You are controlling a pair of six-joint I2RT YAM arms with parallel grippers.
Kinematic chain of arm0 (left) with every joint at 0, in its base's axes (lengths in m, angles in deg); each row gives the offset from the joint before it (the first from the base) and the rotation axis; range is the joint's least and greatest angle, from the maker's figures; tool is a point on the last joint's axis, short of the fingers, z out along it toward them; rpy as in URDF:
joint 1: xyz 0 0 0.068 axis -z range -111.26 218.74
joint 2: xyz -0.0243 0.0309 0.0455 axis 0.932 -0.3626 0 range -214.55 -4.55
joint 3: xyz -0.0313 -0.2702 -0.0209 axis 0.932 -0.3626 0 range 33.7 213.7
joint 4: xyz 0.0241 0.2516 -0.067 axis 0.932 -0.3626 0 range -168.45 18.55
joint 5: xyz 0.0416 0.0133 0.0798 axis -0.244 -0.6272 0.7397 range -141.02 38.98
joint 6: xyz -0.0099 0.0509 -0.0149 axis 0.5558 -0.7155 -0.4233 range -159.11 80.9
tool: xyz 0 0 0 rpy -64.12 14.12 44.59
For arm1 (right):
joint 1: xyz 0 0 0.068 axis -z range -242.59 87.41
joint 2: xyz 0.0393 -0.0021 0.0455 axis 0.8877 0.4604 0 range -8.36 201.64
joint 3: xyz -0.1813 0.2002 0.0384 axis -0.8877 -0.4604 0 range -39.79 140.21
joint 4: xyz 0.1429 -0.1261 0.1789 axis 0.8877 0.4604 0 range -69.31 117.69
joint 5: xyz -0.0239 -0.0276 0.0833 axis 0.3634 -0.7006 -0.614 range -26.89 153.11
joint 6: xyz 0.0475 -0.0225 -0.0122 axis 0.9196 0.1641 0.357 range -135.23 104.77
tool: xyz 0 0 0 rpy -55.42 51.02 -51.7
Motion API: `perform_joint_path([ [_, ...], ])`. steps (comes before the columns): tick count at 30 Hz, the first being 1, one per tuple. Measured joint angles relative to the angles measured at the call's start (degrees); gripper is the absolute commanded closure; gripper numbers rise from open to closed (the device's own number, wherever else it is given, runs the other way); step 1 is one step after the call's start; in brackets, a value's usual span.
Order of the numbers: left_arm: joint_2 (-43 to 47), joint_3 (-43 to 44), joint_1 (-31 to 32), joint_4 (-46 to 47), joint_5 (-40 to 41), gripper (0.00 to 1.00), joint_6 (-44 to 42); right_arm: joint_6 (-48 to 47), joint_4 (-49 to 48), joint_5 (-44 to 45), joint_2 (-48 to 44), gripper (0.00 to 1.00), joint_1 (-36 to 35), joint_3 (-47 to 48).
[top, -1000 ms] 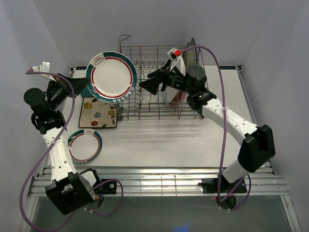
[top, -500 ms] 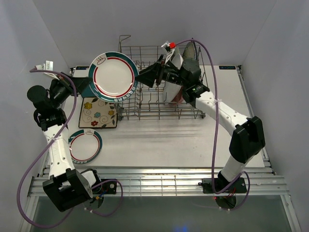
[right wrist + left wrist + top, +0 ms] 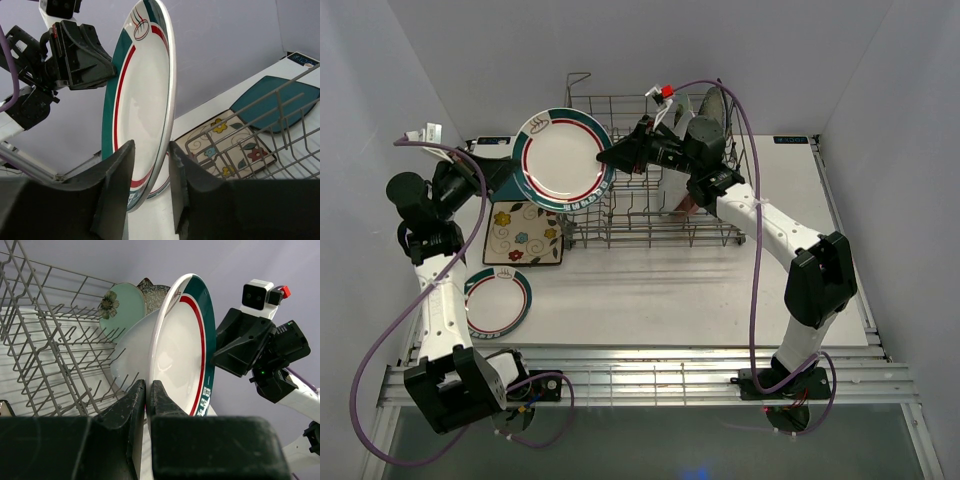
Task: Load the plates into the dish rack
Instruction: Insert the plate into the dish rack.
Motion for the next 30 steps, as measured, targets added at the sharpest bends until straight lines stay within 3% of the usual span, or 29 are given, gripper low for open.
perform_joint_path([
  [3,0.0,0.0,0.44,0.02,0.44,1.0,-0.59,-0.15,1.38,0.81,0.02,0.8,-0.07,0.46],
  [8,0.28,-0.07,1.22,0.31,0.96,1.0,-2.8,-0.76,4.66,4.94,0.04,0.9,-0.31,0.81],
  [11,0.61,-0.26,2.01,0.31,2.12,0.84,-4.83,-1.4,6.69,6.91,0.07,0.92,-0.42,0.94],
  [12,0.66,-0.35,2.19,0.26,2.6,0.7,-5.42,-1.51,7.13,7.48,0.07,0.92,-0.5,1.09],
  [14,0.66,-0.55,2.54,0.24,3.54,0.54,-6.27,-2.16,7.89,8.46,0.07,0.92,-0.76,1.29],
  [15,0.66,-0.57,2.78,0.35,3.93,0.35,-6.78,-2.73,8.63,9.14,0.07,0.92,-0.83,1.42],
  [19,0.66,-0.66,3.82,0.68,4.98,0.08,-8.22,-4.28,12.15,11.93,0.09,0.92,-1.18,1.42],
  [22,0.66,-0.7,4.22,0.94,5.22,0.02,-8.94,-4.79,14.58,14.73,0.11,0.92,-1.27,1.46],
  [30,2.73,-3.28,4.24,1.25,6.8,0.02,-11.37,-6.99,21.09,25.29,0.09,0.92,-1.25,2.51],
])
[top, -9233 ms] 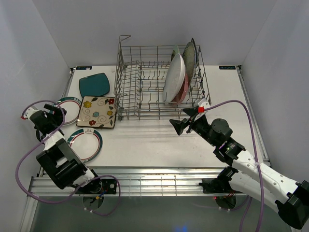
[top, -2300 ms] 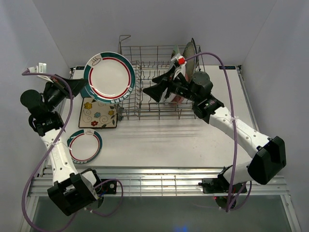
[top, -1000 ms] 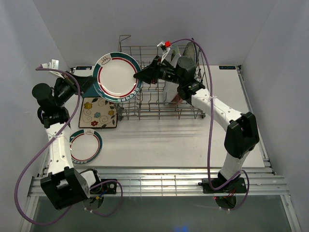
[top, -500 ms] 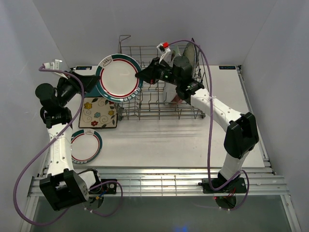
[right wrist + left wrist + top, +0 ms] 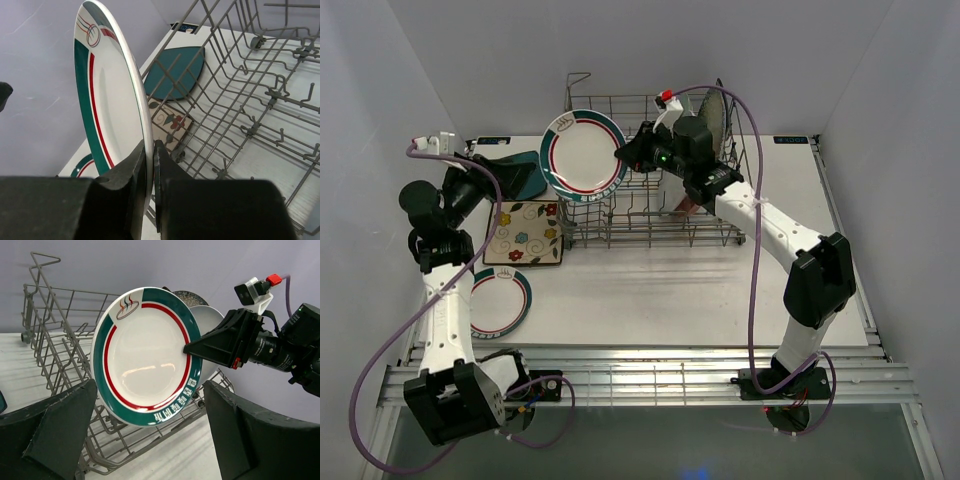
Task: Load the plates into the dish rack
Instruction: Insert the plate into the dish rack.
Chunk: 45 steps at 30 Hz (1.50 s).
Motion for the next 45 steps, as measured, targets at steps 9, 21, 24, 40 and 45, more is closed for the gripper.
perform_joint_path([
  [9,5.84,-1.92,-0.02,-1.62,6.73,0.02,-4.17,-1.4,1.81,8.72,0.0,0.92,-0.13,2.27],
  [21,6.64,-2.93,-0.02,-2.51,10.8,0.02,-5.84,-4.2,5.4,21.14,-0.94,0.92,0.0,6.58],
  [24,6.25,-3.21,0.0,-2.84,11.19,0.02,-5.88,-5.2,5.81,25.24,-1.29,0.92,-0.02,7.56],
  [40,5.77,-3.28,-0.02,-2.95,11.63,0.02,-6.23,-17.35,12.52,48.28,13.7,0.92,-2.58,36.54],
  [45,5.64,-3.34,-0.02,-2.97,11.61,0.02,-6.23,-24.41,11.19,56.02,15.58,0.92,-4.81,34.88],
])
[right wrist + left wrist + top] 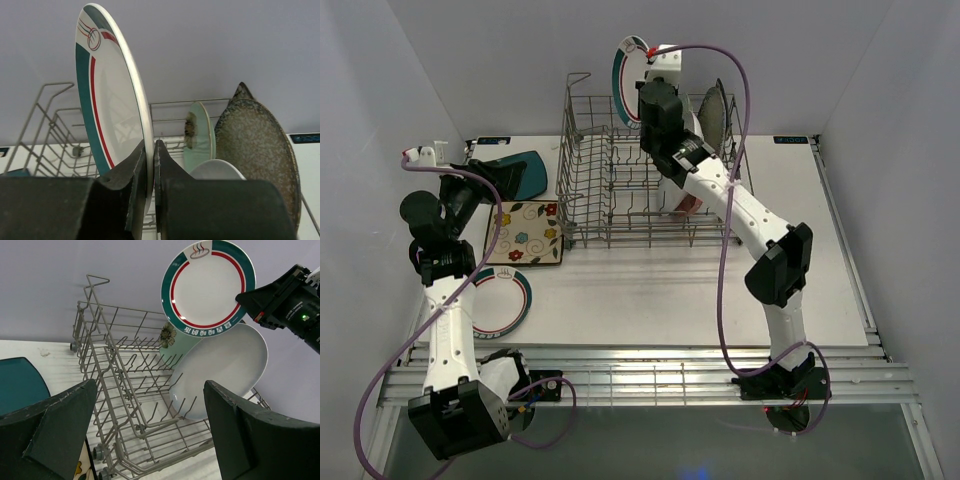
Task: Load the plates into the dish rack
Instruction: Insert the plate into the dish rack.
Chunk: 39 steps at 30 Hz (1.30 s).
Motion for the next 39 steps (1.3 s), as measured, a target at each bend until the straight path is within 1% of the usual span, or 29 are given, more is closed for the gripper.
perform_joint_path([
  [8,-0.63,-0.07,0.0,0.0,-0.02,0.02,0.0,-15.98,-12.07,12.0,4.98,0.92,-3.06,0.26],
  [22,-1.46,-0.09,0.0,-0.02,-0.37,0.02,0.0,-34.8,-28.65,19.67,12.35,0.92,-3.63,0.35],
  [27,-1.73,-0.09,0.0,0.0,-0.44,0.02,0.0,-37.57,-31.8,20.33,15.32,0.92,-3.19,0.37],
  [39,-3.13,-0.17,0.0,-0.33,-0.68,0.02,0.0,-37.86,-33.48,20.35,19.69,0.92,-0.13,0.37],
])
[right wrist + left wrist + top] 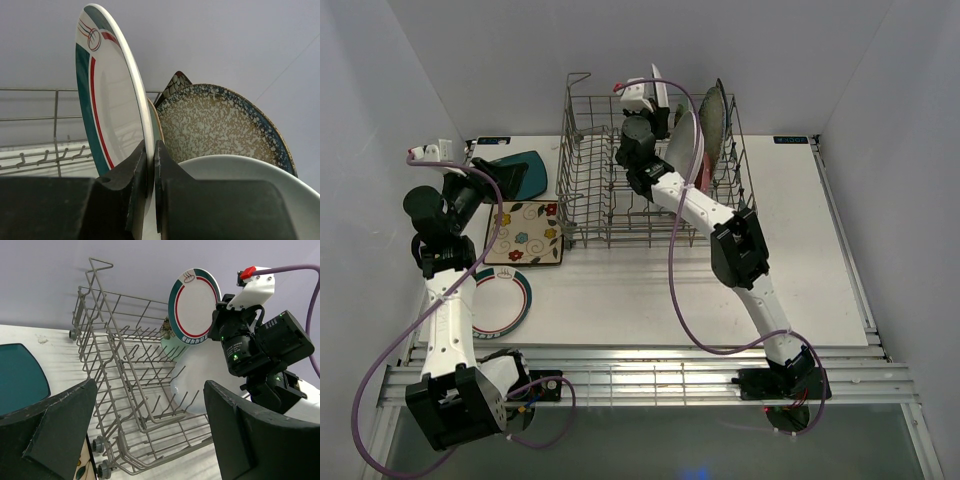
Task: Load the plates into the dish rack
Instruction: Insert the plate into the dish rack.
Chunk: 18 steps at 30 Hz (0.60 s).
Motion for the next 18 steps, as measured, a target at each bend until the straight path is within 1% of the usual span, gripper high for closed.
perform_joint_path([
  [7,0.0,-0.02,0.0,-0.04,-0.57,0.02,0.0,0.17,-1.25,-0.11,0.48,0.92,1.64,0.0],
  [18,0.02,-0.92,0.0,-0.46,-1.27,0.02,0.0,2.12,-1.16,-1.36,2.43,0.92,2.08,0.0],
])
